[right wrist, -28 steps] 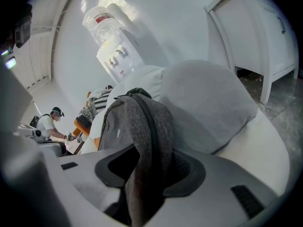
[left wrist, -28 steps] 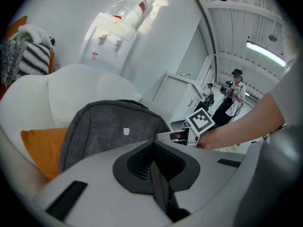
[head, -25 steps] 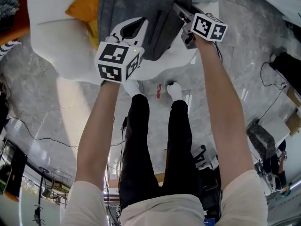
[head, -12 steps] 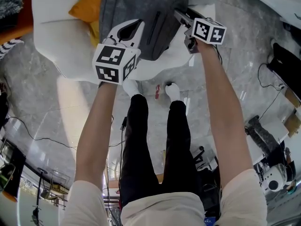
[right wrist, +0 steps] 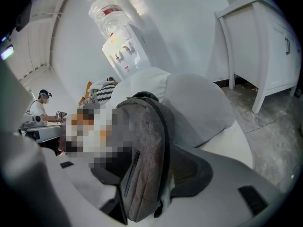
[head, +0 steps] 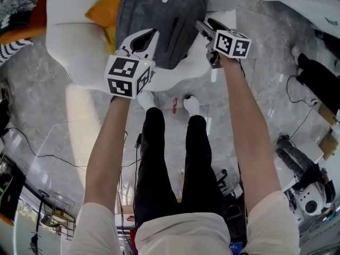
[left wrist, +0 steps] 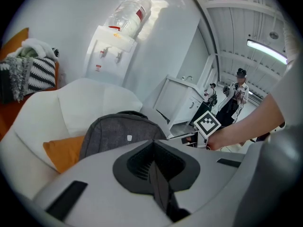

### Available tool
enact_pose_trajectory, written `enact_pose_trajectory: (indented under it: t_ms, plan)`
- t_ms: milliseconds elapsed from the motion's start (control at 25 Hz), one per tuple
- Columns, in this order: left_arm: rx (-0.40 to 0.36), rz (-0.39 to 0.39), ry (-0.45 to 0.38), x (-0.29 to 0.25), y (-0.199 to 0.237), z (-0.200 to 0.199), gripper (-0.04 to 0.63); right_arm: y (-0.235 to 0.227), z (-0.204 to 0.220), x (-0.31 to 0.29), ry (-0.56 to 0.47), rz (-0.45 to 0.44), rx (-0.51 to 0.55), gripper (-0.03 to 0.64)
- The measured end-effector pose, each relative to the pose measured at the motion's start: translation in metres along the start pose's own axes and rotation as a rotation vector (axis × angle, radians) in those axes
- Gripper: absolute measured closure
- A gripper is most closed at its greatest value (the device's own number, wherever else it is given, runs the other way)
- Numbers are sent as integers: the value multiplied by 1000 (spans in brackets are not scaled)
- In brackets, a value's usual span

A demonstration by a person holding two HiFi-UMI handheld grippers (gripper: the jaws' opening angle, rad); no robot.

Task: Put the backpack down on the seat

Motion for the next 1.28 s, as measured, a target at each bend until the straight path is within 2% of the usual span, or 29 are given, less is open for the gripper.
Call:
enact_pose_trajectory:
  t_ms: [200, 560, 680, 1040, 1280]
  plan:
    - [10, -16, -11, 18, -15, -10, 578, 11, -4, 21, 5, -16, 21, 373]
    - [38, -57, -43, 54, -57, -29, 578, 48, -16, 81, -8, -121, 72, 529]
    - [44, -67, -61, 67, -76, -40, 578, 56, -24, 108, -16, -162, 70, 563]
    - [55, -103, -113, 112, -132, -64, 578, 76, -29, 197, 7, -282, 153, 583]
    - [59, -123, -145, 131, -173, -77, 578, 84, -37, 253, 3, -359, 139, 583]
Point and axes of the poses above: the fingertips, and each gripper's own axes: x backward along the fingers, y to its left, z out of its underside, the point moved 4 cm from there along x, backward along the fingers, and after that the axes turned 15 degrees about z, right-handed, at the moved point
